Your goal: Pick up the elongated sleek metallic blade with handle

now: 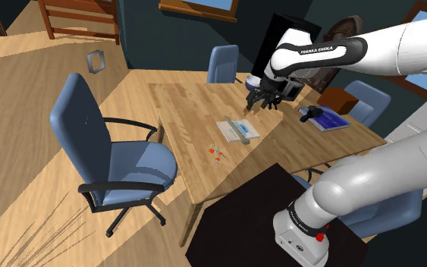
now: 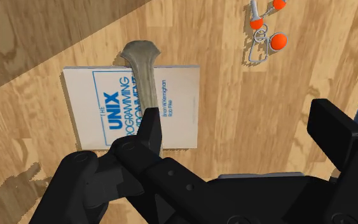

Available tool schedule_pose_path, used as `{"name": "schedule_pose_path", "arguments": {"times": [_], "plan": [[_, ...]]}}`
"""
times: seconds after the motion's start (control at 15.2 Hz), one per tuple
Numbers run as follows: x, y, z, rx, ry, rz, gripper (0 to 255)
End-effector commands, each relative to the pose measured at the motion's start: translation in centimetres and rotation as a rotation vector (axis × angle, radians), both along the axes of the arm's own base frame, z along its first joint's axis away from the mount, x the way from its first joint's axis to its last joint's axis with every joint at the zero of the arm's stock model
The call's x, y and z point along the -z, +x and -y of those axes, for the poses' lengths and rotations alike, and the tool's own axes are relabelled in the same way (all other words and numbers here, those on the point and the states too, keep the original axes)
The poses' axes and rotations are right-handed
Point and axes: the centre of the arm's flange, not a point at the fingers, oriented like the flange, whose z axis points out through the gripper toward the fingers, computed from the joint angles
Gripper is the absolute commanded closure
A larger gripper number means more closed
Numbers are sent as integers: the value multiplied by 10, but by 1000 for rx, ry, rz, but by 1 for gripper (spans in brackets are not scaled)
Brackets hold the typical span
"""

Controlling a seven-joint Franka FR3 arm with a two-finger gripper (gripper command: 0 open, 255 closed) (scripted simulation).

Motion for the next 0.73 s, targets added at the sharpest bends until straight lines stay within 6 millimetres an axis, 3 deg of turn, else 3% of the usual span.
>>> {"name": "schedule_pose_path", "arguments": {"times": [0.0,0.66], "plan": [[18,14,13,-1,-2,-2,0],[124,76,63,-3,-6,-17,0]]}}
